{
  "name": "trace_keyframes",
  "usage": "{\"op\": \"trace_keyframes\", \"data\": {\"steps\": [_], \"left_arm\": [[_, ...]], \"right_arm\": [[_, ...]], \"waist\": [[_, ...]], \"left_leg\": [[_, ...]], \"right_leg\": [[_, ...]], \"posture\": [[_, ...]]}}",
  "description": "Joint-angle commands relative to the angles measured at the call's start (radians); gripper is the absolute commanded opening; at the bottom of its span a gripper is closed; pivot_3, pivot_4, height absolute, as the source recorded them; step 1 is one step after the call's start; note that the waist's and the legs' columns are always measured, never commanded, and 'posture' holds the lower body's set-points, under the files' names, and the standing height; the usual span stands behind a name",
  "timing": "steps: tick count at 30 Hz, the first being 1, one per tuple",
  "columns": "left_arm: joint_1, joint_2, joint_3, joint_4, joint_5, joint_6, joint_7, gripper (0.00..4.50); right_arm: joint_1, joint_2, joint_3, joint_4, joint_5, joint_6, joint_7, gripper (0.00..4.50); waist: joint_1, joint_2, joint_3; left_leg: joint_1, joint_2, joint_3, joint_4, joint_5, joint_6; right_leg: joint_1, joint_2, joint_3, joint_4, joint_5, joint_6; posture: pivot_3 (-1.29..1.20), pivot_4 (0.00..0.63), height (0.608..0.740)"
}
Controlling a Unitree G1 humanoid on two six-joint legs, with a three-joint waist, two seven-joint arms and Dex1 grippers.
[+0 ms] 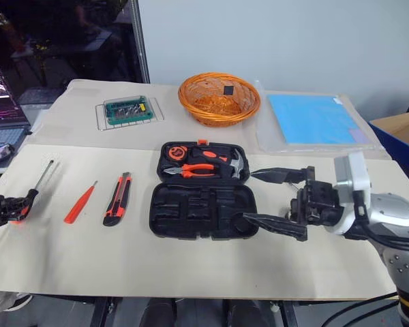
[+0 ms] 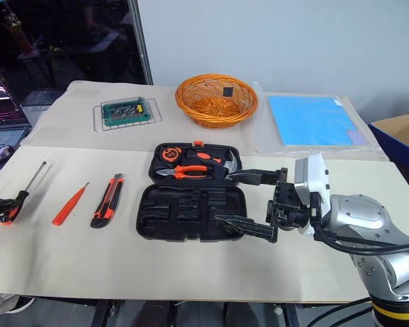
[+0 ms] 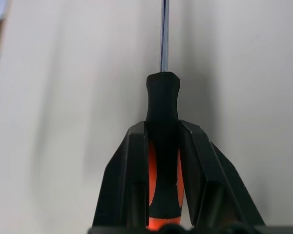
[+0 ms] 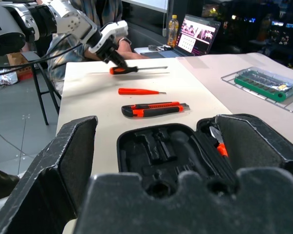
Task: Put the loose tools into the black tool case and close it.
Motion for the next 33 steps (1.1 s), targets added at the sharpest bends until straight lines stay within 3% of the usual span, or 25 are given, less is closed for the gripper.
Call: {"op": "trace_keyframes", "data": {"steps": [1,4,7,10,12,15,17,20,23,31,33], "left_arm": [[0.020,0.018,0.113,-0.191,-0.132,0.074,-0.108,0.39],[0.083,0.035,0.071,-0.424,-0.210,0.157,-0.199,0.36],[0.059,0.046,-0.063,-0.589,-0.193,0.114,-0.252,0.36],[-0.185,-0.022,-0.366,-0.679,-0.059,0.078,-0.242,0.36],[-0.373,-0.111,-0.544,-0.638,0.041,0.029,-0.271,0.36],[-0.556,-0.228,-0.712,-0.529,0.155,-0.067,-0.321,0.36],[-0.629,-0.286,-0.735,-0.444,0.175,-0.091,-0.334,0.36],[-0.665,-0.330,-0.668,-0.356,0.134,-0.064,-0.327,0.36],[-0.638,-0.321,-0.589,-0.323,0.093,-0.032,-0.320,1.05],[-0.393,-0.134,-0.413,-0.274,0.115,0.034,-0.250,3.99],[-0.385,-0.114,-0.414,-0.225,0.130,0.016,-0.249,3.99]], "right_arm": [[0.013,-0.009,-0.053,-0.023,0.007,-0.030,0.002,4.50],[0.042,-0.013,-0.072,-0.029,0.004,-0.033,0.002,4.50],[0.093,-0.029,-0.104,-0.038,-0.009,-0.038,0.012,4.50],[0.193,-0.044,-0.182,-0.052,-0.037,-0.048,0.014,4.50],[0.268,-0.053,-0.241,-0.071,-0.061,-0.053,0.013,4.50],[0.356,-0.049,-0.313,-0.103,-0.076,-0.059,0.003,4.50],[0.399,-0.042,-0.351,-0.133,-0.074,-0.060,-0.010,4.50],[0.435,-0.028,-0.375,-0.188,-0.047,-0.048,-0.046,4.50],[0.453,-0.019,-0.369,-0.222,-0.040,-0.047,-0.070,4.50],[0.376,-0.018,-0.296,-0.203,-0.005,-0.055,-0.095,4.50],[0.348,-0.018,-0.272,-0.196,-0.007,-0.052,-0.098,4.50]], "waist": [[-0.001,-0.001,0.000],[-0.001,-0.001,0.000],[0.005,-0.001,0.000],[0.009,0.000,0.000],[0.033,0.002,0.001],[0.045,0.003,0.000],[0.032,0.003,0.000],[0.005,0.004,0.001],[-0.012,0.004,0.001],[-0.025,0.004,0.001],[-0.014,0.003,0.001]], "left_leg": [[0.000,0.000,0.000,0.000,0.000,0.000],[0.000,0.000,0.000,0.001,0.000,0.000],[0.000,0.000,0.000,0.001,0.000,0.000],[0.000,0.000,0.000,0.001,0.000,0.000],[-0.001,-0.001,-0.004,0.005,0.001,0.001],[-0.002,-0.001,-0.004,0.012,0.003,0.002],[-0.002,-0.002,-0.004,0.014,0.003,0.003],[-0.001,-0.001,-0.005,0.014,0.003,0.003],[-0.001,0.001,-0.010,0.013,0.002,0.004],[0.001,0.002,-0.012,0.013,0.002,0.004],[0.001,0.002,-0.012,0.013,0.003,0.003]], "right_leg": [[0.000,0.000,0.000,0.000,0.000,0.000],[0.001,-0.001,0.000,0.000,0.000,0.000],[0.001,0.000,0.000,0.000,0.000,0.000],[0.001,0.000,0.000,0.001,0.000,0.000],[0.005,0.003,0.000,0.001,0.001,0.001],[0.011,0.007,0.005,0.000,0.002,0.004],[0.014,0.007,0.006,-0.002,0.002,0.005],[0.014,0.009,0.007,-0.002,0.002,0.007],[0.014,0.012,0.008,0.000,0.001,0.006],[0.016,0.014,0.008,0.000,0.001,0.006],[0.016,0.014,0.007,0.000,0.001,0.006]], "posture": [[0.00,0.150,0.740],[0.00,0.150,0.740],[0.00,0.150,0.740],[0.00,0.150,0.740],[0.00,0.150,0.740],[0.00,0.150,0.740],[0.00,0.150,0.740],[0.00,0.150,0.740],[0.00,0.150,0.740],[0.00,0.150,0.740],[0.00,0.150,0.740]]}}
